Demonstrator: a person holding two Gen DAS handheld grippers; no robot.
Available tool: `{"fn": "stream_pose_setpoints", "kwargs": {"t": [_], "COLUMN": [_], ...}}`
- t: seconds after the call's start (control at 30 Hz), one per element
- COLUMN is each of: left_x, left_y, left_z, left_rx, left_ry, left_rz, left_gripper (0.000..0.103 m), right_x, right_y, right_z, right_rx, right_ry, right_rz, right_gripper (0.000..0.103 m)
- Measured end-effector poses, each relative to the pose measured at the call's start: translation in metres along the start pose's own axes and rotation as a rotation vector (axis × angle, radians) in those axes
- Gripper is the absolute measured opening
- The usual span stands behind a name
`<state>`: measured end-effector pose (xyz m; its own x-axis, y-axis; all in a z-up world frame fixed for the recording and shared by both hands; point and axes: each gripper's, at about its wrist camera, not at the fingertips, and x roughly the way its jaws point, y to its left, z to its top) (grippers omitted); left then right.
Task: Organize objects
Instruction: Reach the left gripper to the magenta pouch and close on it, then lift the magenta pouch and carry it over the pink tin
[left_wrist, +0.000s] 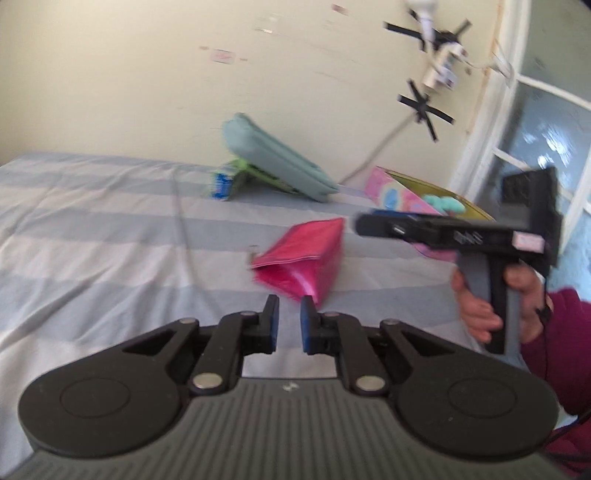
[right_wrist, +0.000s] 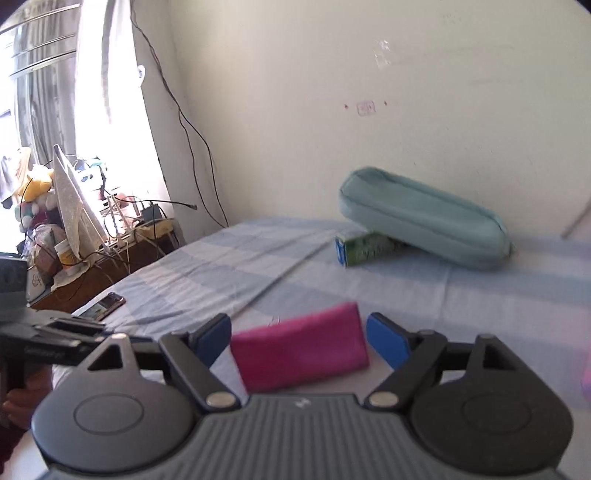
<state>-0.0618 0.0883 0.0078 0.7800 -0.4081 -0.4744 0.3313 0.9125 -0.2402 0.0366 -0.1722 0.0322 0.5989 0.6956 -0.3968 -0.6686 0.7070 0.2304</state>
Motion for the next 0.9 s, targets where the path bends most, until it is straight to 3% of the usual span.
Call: {"fn": "stream_pose_setpoints", "kwargs": {"t": [0.17, 0.3, 0.33, 0.5, 0.6, 0.63, 0.67, 0.77, 0.9], "left_x": [0.042, 0.055, 0.055, 0.036, 0.022, 0.018, 0.015, 0.015, 0.034], "left_y": [-0.027, -0.027, -0.024, 0.0, 0.008, 0.007, 0.005, -0.002, -0.005], "left_z": [0.003, 0.007, 0.008, 0.004, -0.001, -0.003, -0.004, -0.002, 0.007], "left_rx": [0.098, 0.097, 0.094, 0.035, 0.021, 0.036, 0.061, 0.145, 0.212], "left_ry": [0.032, 0.046, 0.046, 0.034, 0.03, 0.019, 0.001, -0.026, -0.007], "left_rz": [0.004, 0.039, 0.046, 0.04, 0.016, 0.031, 0.054, 0.095, 0.061], "left_gripper": [0.014, 0.015, 0.015, 0.018, 0.053, 0.07, 0.08, 0.086, 0.083], "right_x": [0.018, 0.031, 0.032, 0.016, -0.004, -0.01, -0.015, -0.022, -0.015], "right_y": [-0.026, -0.042, -0.041, -0.034, -0.017, -0.009, -0.002, 0.01, 0.011], "right_z": [0.006, 0.001, 0.0, -0.008, -0.021, -0.025, -0.029, -0.035, -0.031], "right_rx": [0.11, 0.212, 0.211, 0.189, 0.162, 0.138, 0.112, 0.046, 0.04], "right_ry": [0.015, 0.057, 0.053, 0.067, 0.075, 0.073, 0.069, 0.064, 0.075], "right_rz": [0.017, 0.092, 0.077, 0.073, 0.117, 0.118, 0.108, 0.047, 0.017], "right_gripper": [0.081, 0.063, 0.063, 0.042, 0.041, 0.041, 0.042, 0.042, 0.043]}}
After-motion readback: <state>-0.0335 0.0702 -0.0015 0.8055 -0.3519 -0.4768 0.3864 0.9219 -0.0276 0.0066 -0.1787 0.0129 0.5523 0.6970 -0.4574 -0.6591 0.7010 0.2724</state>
